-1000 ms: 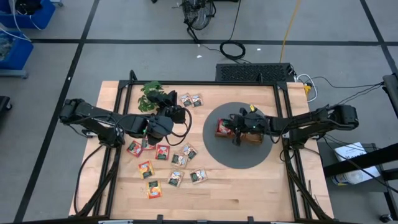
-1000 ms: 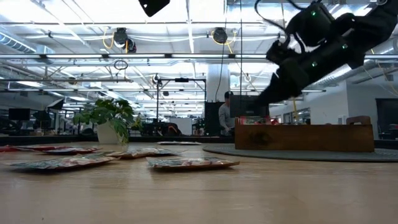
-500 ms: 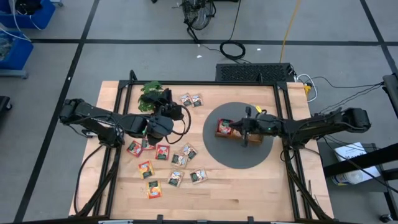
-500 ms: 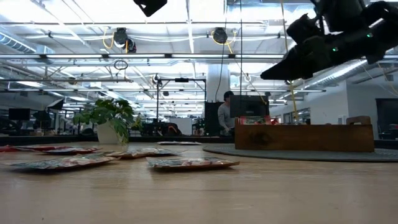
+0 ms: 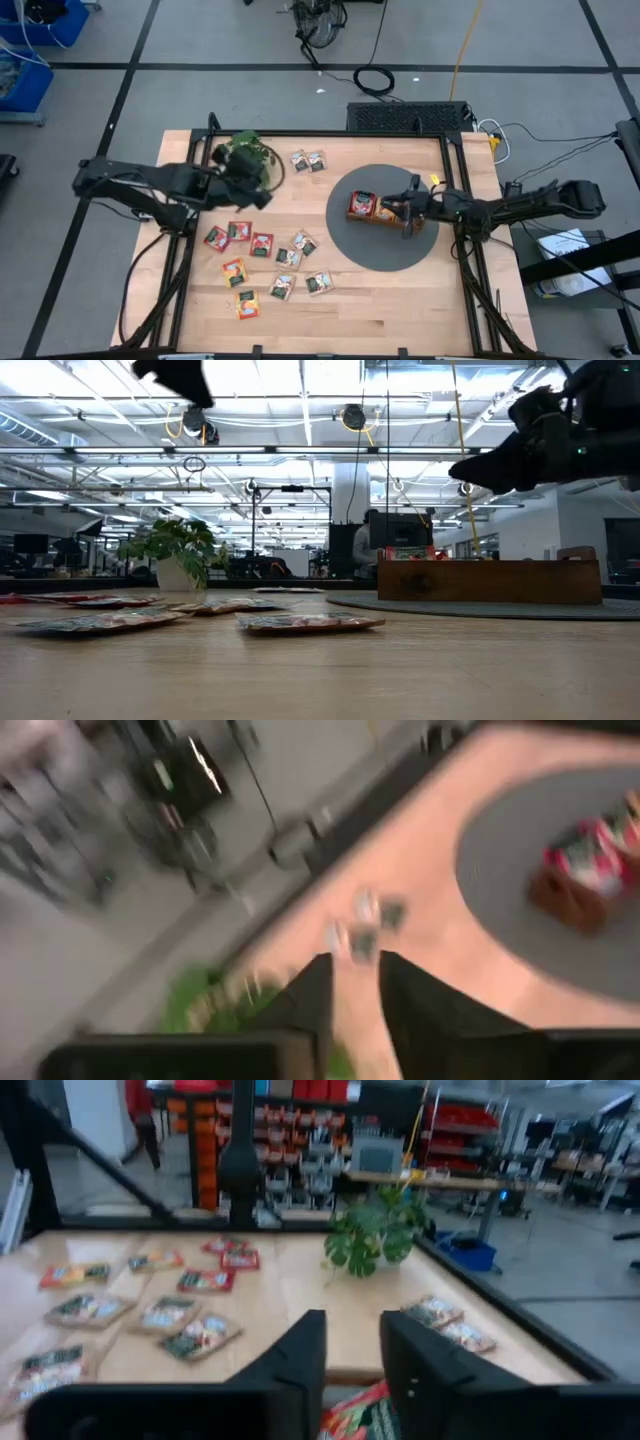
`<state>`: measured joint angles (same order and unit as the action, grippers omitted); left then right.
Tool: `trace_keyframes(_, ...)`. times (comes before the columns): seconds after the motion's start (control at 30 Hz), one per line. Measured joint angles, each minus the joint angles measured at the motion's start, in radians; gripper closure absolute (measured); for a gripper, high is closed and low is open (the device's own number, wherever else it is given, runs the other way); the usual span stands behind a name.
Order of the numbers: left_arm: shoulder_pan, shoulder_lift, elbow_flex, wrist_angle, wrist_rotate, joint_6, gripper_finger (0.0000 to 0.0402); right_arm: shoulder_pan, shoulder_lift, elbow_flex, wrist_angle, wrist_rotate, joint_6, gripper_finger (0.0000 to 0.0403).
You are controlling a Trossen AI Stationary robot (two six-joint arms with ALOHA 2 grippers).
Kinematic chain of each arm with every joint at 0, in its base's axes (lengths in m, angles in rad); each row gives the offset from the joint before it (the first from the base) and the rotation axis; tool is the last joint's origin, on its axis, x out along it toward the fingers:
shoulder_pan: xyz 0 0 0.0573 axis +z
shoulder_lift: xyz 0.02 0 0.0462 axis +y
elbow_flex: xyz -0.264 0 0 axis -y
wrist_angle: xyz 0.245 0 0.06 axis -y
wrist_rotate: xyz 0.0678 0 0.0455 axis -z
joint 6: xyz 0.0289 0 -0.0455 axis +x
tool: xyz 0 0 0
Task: Pick & Place Tea
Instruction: Put the red tea bag into the left section of the wooden organizer
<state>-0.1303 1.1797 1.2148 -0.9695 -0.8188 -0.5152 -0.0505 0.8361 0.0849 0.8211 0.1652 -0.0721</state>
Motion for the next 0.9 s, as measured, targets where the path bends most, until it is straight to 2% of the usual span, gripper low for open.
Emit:
trace_keyframes(0.1, 0.017, -0.020, 0.000, -0.128, 0.135, -0.107, 0.0254, 0.000, -0.019, -0.020, 0.040, 0.021, 0.001, 0.0278)
trace_keyframes(0.2, 0.017, -0.009, -0.003, -0.211, 0.272, -0.143, 0.0192, 0.000, -0.024, -0.026, 0.042, 0.025, 0.020, 0.0240)
trace_keyframes(0.3, 0.006, 0.012, -0.039, -0.172, 0.439, -0.102, 0.0142, 0.000, -0.024, -0.026, 0.042, 0.022, 0.042, 0.0207)
trace_keyframes(0.4, -0.009, 0.048, -0.096, -0.090, 0.599, -0.043, 0.0112, 0.000, -0.024, -0.027, 0.042, 0.022, 0.041, 0.0182)
trace_keyframes(0.5, -0.025, 0.087, -0.156, -0.070, 0.640, -0.041, 0.0098, 0.000, -0.024, -0.027, 0.040, 0.022, 0.036, 0.0167)
trace_keyframes(0.73, -0.034, 0.159, -0.292, -0.044, 0.743, -0.219, 0.0100, 0.000, -0.025, -0.029, 0.034, 0.022, 0.032, 0.0159)
trace_keyframes(0.9, -0.064, 0.165, -0.367, 0.130, 0.745, -0.244, 0.0108, -0.002, -0.025, -0.029, 0.035, 0.022, 0.030, 0.0162)
